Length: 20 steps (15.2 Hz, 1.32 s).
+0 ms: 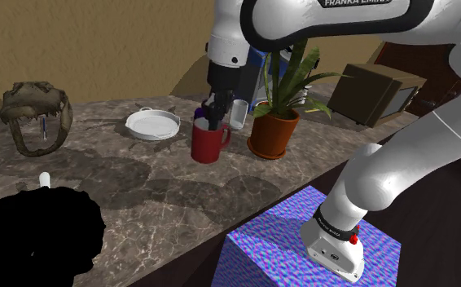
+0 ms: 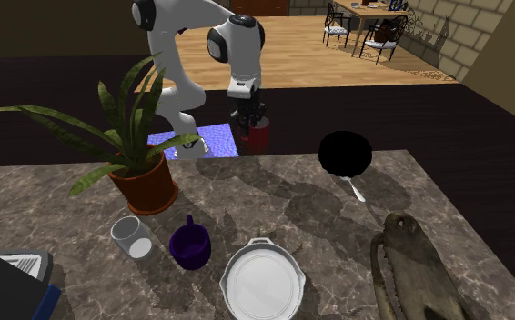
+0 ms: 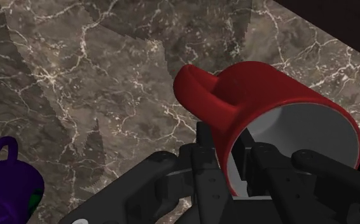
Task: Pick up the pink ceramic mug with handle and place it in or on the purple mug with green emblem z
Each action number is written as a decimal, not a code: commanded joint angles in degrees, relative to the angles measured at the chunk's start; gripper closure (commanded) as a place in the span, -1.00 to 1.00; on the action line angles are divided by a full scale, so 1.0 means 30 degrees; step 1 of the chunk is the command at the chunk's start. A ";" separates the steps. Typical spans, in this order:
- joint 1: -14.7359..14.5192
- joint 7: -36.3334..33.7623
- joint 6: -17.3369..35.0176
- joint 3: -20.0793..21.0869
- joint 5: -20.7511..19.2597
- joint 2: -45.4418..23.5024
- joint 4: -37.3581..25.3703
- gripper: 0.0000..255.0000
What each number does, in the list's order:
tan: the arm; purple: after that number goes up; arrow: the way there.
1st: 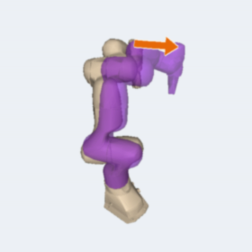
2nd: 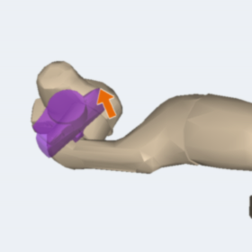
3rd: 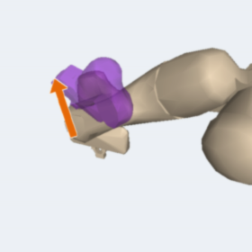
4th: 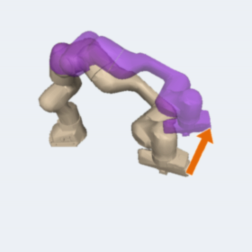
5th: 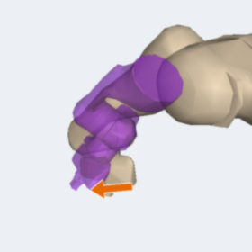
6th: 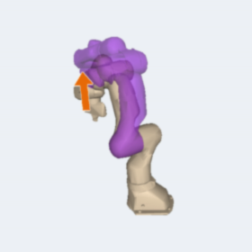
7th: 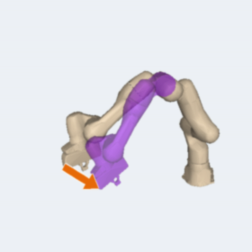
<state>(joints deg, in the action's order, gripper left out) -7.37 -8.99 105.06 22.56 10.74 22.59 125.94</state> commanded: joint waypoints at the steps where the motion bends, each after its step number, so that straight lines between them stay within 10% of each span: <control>1: 0.0328 0.0617 -0.0151 -0.0457 -0.0288 -0.0338 -0.0401 1.00; 20: 0.3696 0.6794 -0.1761 -0.4433 -0.2946 -0.7593 -0.8653 1.00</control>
<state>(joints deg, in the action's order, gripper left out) 3.27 10.51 100.47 9.73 2.18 1.24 102.06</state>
